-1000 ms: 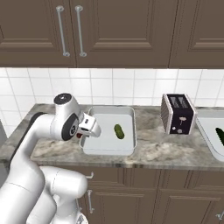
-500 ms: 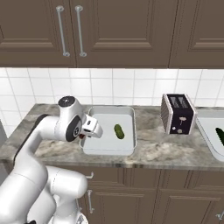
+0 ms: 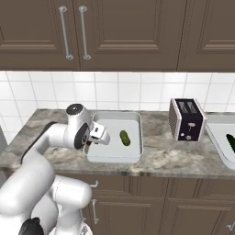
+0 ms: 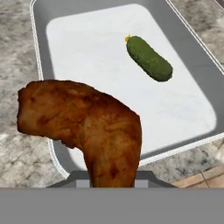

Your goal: Place one cucumber and one chicken drumstick in each tupperware on the nearby counter, to pack two identical lunches.

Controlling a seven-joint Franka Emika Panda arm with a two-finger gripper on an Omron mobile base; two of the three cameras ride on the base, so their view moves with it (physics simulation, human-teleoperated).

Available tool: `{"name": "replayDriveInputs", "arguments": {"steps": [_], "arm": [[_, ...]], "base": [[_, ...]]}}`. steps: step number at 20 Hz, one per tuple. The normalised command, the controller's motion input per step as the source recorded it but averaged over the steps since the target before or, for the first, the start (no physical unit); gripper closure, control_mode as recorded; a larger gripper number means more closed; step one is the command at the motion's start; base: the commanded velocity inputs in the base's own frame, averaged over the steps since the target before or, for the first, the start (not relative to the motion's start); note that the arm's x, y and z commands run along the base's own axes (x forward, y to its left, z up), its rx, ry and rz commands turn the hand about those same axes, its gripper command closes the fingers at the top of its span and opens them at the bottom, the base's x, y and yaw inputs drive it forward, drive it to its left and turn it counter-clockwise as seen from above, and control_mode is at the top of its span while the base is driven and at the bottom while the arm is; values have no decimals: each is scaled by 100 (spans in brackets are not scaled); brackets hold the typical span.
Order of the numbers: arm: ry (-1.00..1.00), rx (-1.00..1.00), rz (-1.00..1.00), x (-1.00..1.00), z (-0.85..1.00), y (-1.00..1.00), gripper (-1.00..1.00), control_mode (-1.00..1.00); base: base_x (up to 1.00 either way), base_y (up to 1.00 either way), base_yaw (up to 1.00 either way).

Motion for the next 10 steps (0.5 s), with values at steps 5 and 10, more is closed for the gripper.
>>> {"name": "replayDriveInputs", "arguments": {"steps": [5, 10], "arm": [[0, 1, 0, 29, -24, -13, 100, -100], [0, 2, 0, 27, -26, -17, 100, -100]], "base": [[0, 0, 0], [0, 0, 0]]}}
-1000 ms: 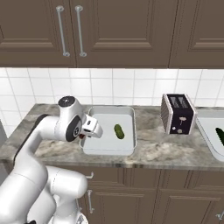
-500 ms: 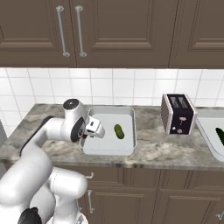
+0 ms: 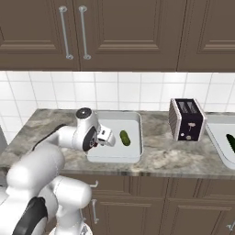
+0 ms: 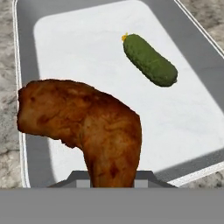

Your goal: Place one cucumber and one chicken drumstick in each tupperware on the nearby counter, to pack two identical lunches.

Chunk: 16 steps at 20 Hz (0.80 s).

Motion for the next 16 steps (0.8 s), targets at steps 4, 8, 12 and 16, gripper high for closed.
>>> {"name": "replayDriveInputs", "arguments": {"steps": [4, 8, 12, 16], "arm": [[0, 0, 0, 30, -21, -2, 100, -100], [0, 0, 0, 31, -16, 0, 100, -100], [0, 0, 0, 31, -15, 0, 100, -100], [0, 0, 0, 28, -18, 0, 100, -100]], "base": [[0, 0, 0], [0, 0, 0], [0, 0, 0], [0, 0, 0]]}}
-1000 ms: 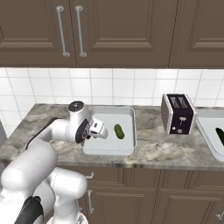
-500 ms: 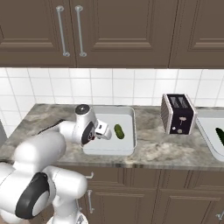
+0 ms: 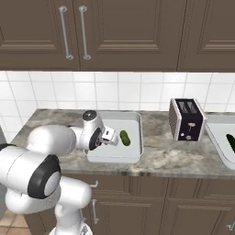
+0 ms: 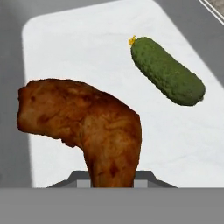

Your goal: Place one cucumber and one chicken drumstick in each tupperware on the nearby counter, to pack two identical lunches.

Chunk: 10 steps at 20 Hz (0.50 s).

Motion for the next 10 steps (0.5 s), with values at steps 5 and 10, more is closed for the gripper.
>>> {"name": "replayDriveInputs", "arguments": {"steps": [5, 10], "arm": [[0, 0, 0, 24, -25, 0, 100, -100], [0, 0, 0, 23, -26, 0, 100, -100]], "base": [[0, 0, 0], [0, 0, 0]]}}
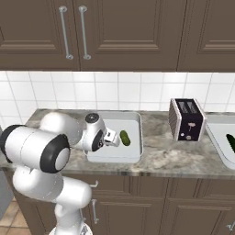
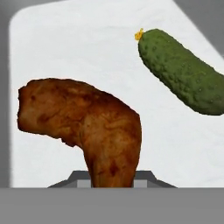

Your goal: Place one cucumber and one chicken drumstick in each tupperware on the nearby counter, to pack two identical lunches.

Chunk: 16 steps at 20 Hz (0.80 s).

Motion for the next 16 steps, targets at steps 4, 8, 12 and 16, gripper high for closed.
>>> {"name": "replayDriveInputs", "arguments": {"steps": [4, 8, 12, 16], "arm": [[0, 0, 0, 20, -18, 0, 100, -100], [0, 0, 0, 16, -14, 0, 100, -100], [0, 0, 0, 13, -9, 0, -100, -100], [0, 0, 0, 1, -1, 0, -100, -100]], "base": [[0, 0, 0], [0, 0, 0], [0, 0, 0], [0, 0, 0]]}}
